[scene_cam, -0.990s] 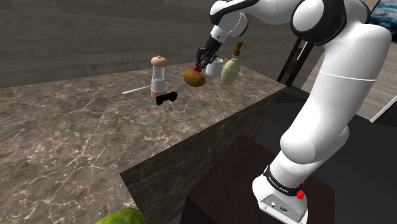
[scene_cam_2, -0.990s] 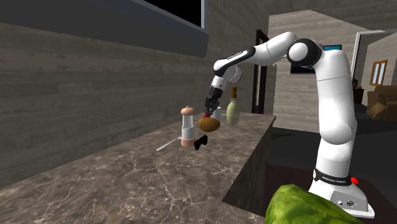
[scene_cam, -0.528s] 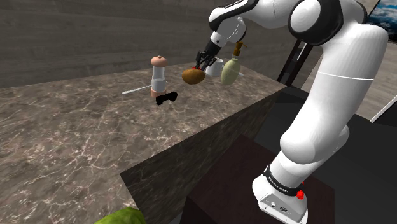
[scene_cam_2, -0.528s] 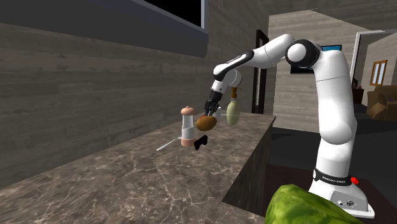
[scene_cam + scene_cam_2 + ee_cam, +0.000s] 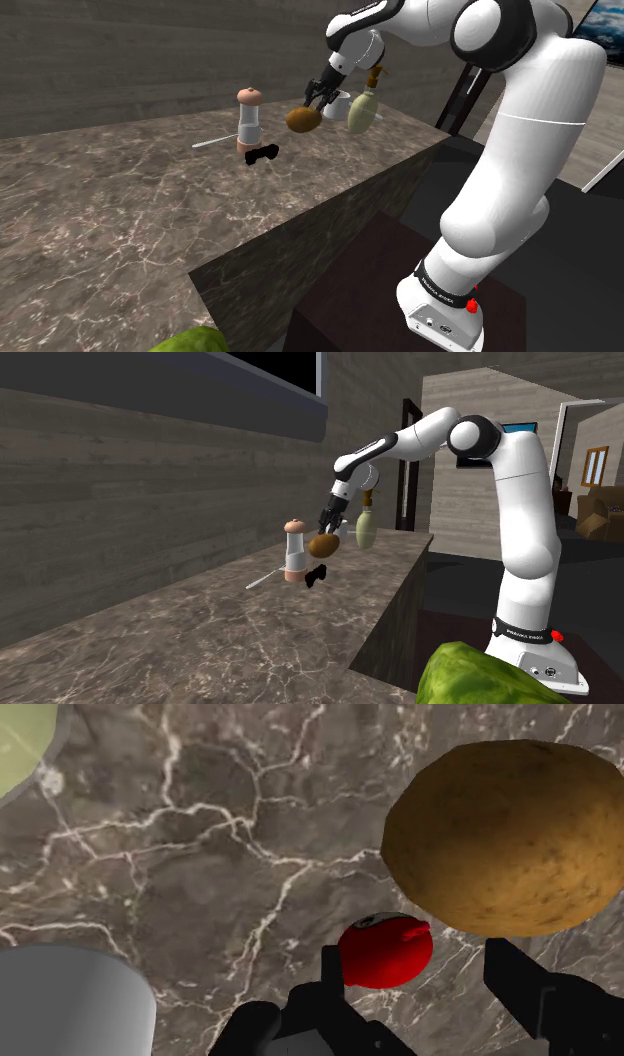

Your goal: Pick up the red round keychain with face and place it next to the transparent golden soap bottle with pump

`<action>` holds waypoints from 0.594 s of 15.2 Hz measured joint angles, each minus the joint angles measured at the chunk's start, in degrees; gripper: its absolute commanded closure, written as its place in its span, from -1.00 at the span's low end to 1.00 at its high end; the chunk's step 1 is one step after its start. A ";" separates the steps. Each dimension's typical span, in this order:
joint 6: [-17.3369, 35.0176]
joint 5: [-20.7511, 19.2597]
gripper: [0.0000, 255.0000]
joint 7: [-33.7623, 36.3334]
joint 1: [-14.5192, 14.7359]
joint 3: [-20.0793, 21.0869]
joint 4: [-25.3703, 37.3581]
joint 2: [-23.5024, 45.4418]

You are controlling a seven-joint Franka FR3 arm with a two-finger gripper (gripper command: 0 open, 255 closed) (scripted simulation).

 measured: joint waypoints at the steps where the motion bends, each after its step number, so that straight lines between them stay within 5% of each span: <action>1: -1.11 0.00 -1.00 0.17 0.15 0.11 -0.35 -0.32; 9: -8.64 -1.12 -1.00 0.56 -0.73 -0.62 1.15 -2.56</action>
